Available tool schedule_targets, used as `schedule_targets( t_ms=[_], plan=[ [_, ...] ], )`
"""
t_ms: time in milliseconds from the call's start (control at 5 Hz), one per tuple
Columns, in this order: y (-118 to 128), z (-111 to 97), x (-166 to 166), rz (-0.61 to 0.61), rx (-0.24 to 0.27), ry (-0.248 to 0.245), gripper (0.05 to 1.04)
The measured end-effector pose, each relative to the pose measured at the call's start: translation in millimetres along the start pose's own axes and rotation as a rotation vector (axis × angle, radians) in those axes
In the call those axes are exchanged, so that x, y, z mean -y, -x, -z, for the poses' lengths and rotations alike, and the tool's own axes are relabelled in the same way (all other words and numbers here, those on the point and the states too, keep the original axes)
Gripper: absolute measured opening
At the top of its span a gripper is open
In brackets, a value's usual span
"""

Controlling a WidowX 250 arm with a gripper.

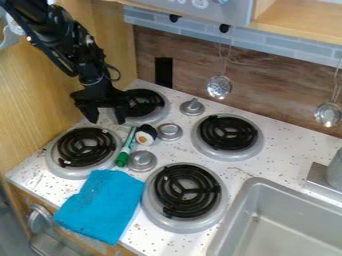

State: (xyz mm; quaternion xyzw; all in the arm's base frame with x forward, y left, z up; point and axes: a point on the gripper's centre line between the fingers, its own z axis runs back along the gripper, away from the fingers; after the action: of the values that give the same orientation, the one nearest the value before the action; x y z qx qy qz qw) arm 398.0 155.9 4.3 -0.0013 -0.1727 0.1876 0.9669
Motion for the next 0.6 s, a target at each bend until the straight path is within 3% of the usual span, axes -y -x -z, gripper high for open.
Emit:
schedule_targets(
  t_ms=[400,600],
  plan=[
    [6.8,13.2,16.7,0.038,-0.023,0.006,1.001],
    [5.2,13.8,23.1,0.066,-0.010,0.003,1.001]
  ],
)
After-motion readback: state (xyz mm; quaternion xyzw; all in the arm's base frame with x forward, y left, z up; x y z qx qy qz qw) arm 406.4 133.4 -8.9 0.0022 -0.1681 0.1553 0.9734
